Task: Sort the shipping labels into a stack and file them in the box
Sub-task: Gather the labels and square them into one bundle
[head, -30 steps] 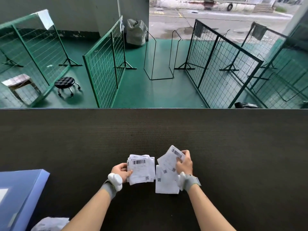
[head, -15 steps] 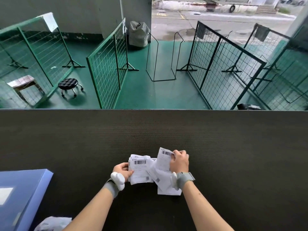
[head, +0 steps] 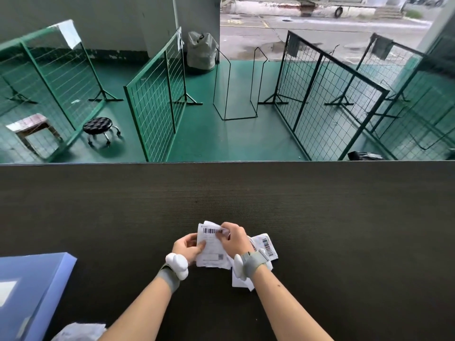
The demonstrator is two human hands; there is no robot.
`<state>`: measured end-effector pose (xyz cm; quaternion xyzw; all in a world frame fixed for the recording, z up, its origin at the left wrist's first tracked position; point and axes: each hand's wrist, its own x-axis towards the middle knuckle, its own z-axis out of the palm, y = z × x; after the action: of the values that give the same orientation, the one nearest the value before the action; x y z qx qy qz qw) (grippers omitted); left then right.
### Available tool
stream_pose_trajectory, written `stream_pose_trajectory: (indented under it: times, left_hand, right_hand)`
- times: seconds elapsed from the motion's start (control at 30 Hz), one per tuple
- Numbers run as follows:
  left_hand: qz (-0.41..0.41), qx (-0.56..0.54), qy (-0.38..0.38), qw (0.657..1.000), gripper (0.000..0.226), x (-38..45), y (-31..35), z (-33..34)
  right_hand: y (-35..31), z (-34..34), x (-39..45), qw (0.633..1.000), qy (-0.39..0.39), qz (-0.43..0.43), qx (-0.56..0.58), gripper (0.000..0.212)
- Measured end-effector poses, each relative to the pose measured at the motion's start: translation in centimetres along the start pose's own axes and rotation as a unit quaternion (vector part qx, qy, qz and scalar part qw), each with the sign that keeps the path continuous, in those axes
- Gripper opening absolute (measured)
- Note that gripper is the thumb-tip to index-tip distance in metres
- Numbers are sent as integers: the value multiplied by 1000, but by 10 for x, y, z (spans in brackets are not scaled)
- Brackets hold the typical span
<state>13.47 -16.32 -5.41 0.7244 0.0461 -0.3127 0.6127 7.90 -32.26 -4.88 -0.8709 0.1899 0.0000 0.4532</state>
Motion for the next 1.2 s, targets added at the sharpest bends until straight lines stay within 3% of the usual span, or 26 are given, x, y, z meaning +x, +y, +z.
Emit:
stream_pose_trajectory:
  times: [0.1, 0.23, 0.33, 0.4, 0.5, 0.63, 0.77, 0.87, 0.93, 1.07, 1.2]
  left_hand:
    - [8, 18, 17, 1000, 12, -1, -4, -6]
    - [0, 14, 79, 997, 20, -1, -7, -15]
    - [-13, 19, 117, 993, 21, 3, -12, -20]
    - [-18, 21, 132, 991, 15, 5, -15, -22]
    - [-15, 21, 125, 992, 16, 4, -15, -18]
    - [-17, 19, 120, 992, 15, 4, -16, -12]
    - [-27, 20, 108, 994, 20, 5, -16, -16]
    - [-30, 22, 95, 995, 19, 4, -17, -18]
    - [-20, 25, 86, 996, 20, 2, -16, -17]
    - [-13, 27, 31, 999, 27, 1, -13, -13]
    - [-11, 19, -28, 999, 26, -3, -11, -9]
  right_hand:
    - [3, 3, -1, 1000, 18, 17, 9, 19]
    - [36, -11, -2, 976, 141, 132, -97, 41]
    - [61, -27, -13, 937, 72, 293, -176, 78]
    - [70, -33, -19, 928, 13, 316, -199, 91]
    - [78, -37, -25, 931, -31, 282, -230, 75]
    - [83, -38, -28, 946, 5, 262, -190, 35]
    - [80, -46, -34, 930, 59, 180, -316, 33]
    - [74, -54, -34, 934, 121, 99, -321, 37]
    - [64, -59, -26, 950, 94, 58, -293, 36]
    - [31, -54, -9, 979, -42, 42, -197, 27]
    - [10, -27, -1, 979, -54, -4, -194, 26]
